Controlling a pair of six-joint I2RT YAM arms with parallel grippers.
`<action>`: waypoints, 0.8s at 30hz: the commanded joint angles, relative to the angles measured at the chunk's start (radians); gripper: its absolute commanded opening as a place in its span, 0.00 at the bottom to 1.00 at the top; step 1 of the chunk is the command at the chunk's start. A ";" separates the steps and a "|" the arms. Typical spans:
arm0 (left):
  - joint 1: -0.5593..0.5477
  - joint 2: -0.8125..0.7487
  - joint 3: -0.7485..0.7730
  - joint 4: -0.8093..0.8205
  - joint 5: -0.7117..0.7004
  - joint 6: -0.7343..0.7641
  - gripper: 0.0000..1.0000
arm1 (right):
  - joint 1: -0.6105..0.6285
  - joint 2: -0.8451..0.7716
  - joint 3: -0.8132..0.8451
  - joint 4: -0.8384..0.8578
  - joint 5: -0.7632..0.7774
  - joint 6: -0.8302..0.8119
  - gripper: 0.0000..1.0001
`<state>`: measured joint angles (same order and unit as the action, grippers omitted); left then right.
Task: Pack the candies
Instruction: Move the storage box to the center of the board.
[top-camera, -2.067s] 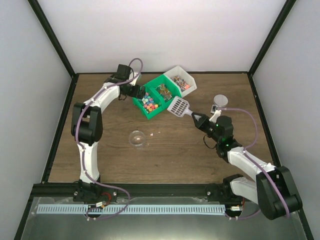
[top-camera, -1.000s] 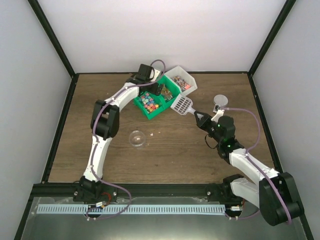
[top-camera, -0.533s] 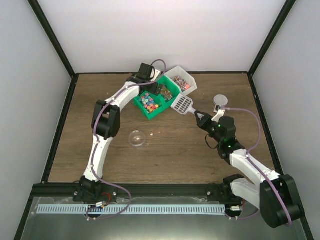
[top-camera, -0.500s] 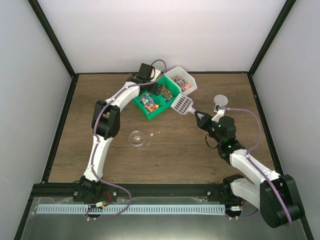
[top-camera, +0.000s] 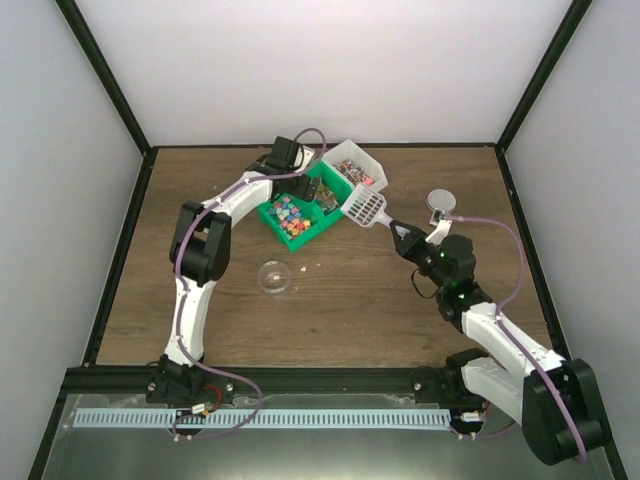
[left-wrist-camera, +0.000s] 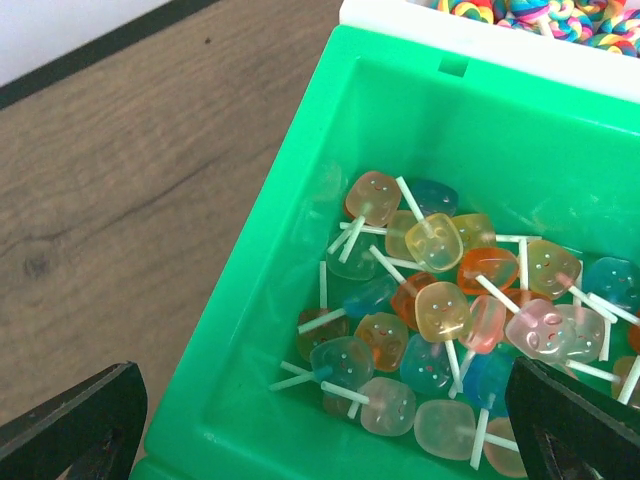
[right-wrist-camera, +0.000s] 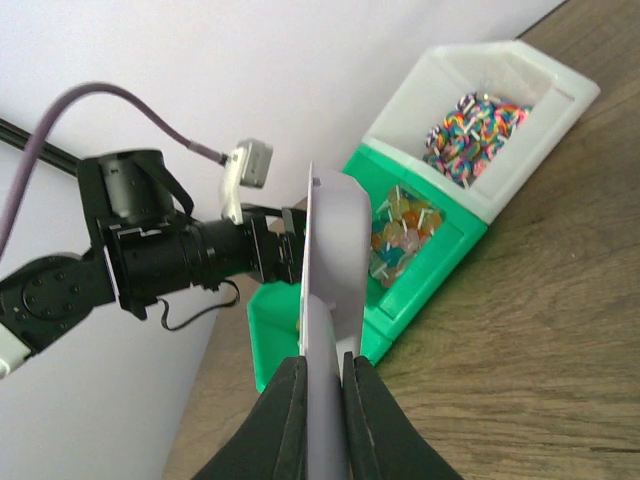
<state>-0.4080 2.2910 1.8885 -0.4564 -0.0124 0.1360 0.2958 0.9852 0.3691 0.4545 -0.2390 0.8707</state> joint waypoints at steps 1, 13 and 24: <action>0.005 -0.016 -0.144 -0.095 -0.018 -0.008 1.00 | -0.007 -0.043 -0.009 0.008 0.027 0.002 0.01; 0.003 -0.190 -0.407 -0.018 -0.036 -0.066 1.00 | -0.007 -0.056 -0.022 0.009 0.029 0.007 0.01; -0.004 -0.264 -0.379 0.034 0.030 -0.063 1.00 | -0.007 0.012 0.053 -0.095 0.114 0.089 0.01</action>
<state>-0.4076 2.0399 1.5028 -0.3569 -0.0296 0.0788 0.2958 0.9661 0.3519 0.4274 -0.1940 0.9131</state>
